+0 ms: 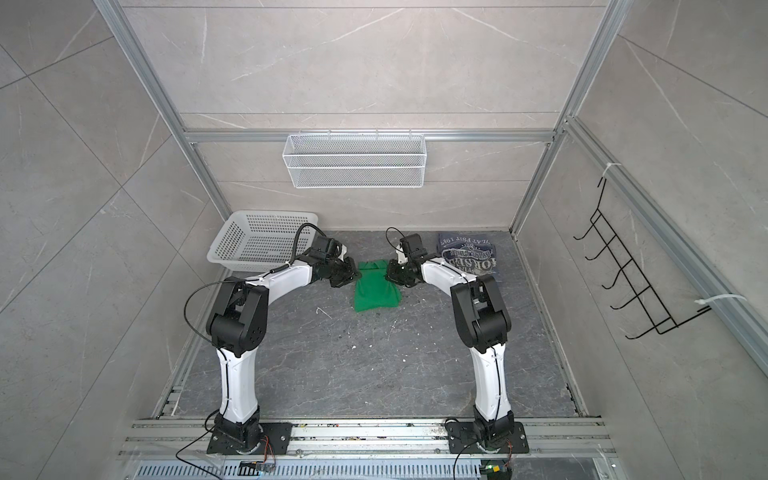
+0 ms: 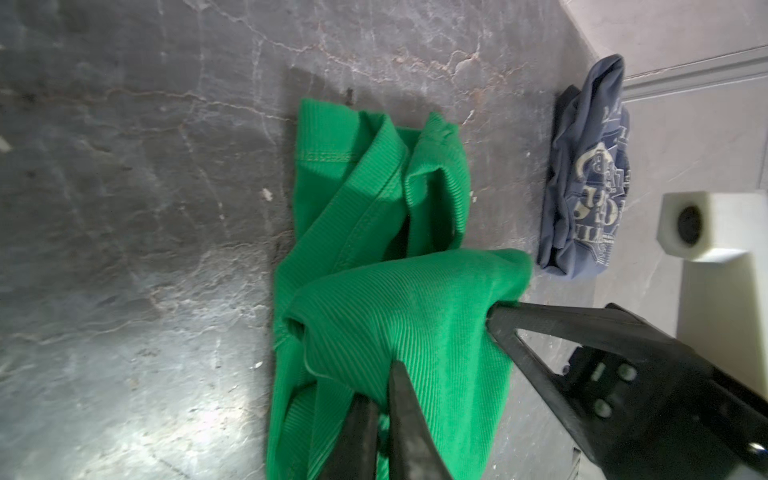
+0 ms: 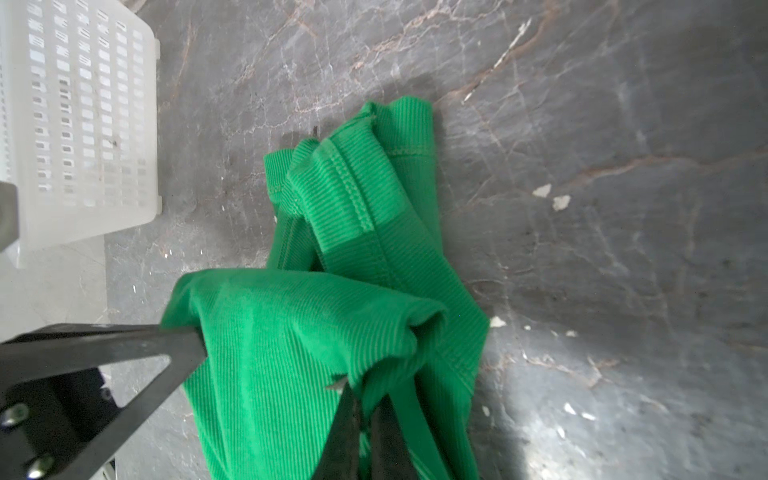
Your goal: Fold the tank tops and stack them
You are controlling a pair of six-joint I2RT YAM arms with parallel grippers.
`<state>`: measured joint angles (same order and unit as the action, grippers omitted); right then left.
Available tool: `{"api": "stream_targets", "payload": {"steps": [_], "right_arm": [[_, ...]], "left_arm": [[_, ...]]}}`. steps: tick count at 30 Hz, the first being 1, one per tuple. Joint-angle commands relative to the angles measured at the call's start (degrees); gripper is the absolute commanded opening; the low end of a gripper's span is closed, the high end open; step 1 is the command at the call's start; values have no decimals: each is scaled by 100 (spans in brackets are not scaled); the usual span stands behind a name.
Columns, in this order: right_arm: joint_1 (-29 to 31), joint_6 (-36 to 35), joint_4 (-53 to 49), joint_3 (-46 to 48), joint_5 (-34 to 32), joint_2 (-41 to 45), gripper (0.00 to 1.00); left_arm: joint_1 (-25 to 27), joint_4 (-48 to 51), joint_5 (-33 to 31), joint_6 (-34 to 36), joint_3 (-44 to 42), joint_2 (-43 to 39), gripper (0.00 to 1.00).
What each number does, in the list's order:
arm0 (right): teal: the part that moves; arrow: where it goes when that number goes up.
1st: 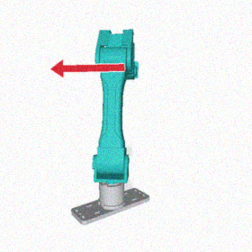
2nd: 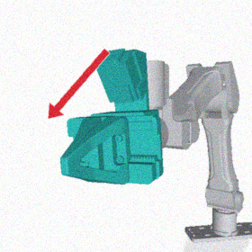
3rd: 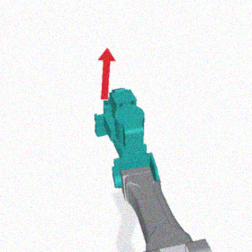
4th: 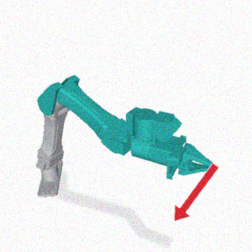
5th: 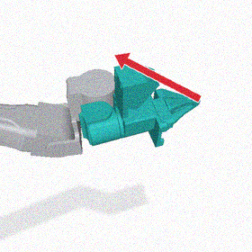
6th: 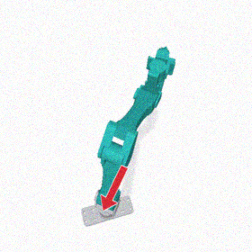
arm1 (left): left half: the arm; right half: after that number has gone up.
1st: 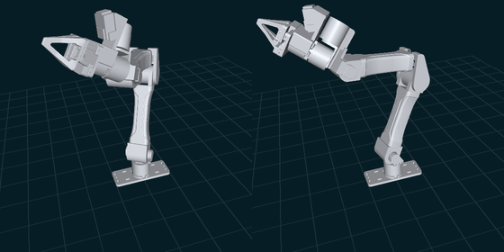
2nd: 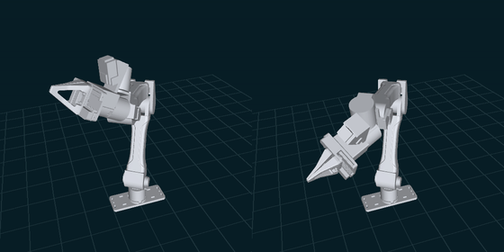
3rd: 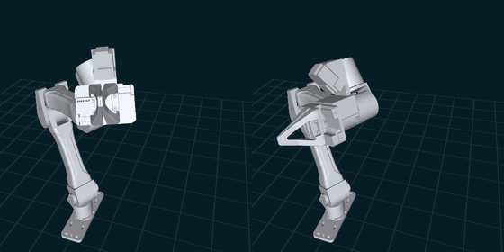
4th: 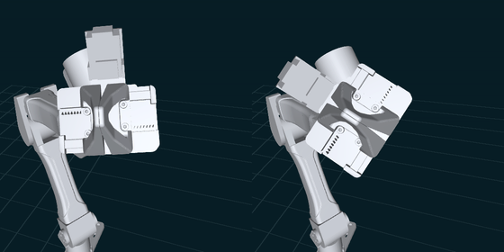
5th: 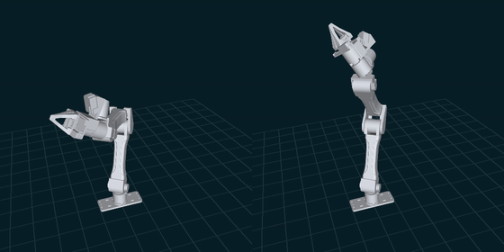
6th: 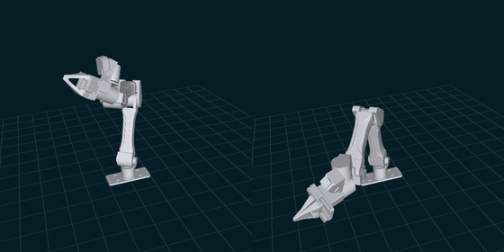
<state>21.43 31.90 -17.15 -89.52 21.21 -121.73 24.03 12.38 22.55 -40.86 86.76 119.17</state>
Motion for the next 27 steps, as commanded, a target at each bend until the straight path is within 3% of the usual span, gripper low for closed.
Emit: {"api": "stream_targets", "payload": {"steps": [1,19,27], "right_arm": [[49,50,-125,-175,-36,373,4],[-172,457,-121,-754,-106,97,0],[-275,607,-360,-1530,64,-770,0]], "left_arm": [[23,-181,91,-39,157,-351,7],[-11,-106,-94,12,1159,117,2],[-149,336,53,74,2234,1174,5]]}}
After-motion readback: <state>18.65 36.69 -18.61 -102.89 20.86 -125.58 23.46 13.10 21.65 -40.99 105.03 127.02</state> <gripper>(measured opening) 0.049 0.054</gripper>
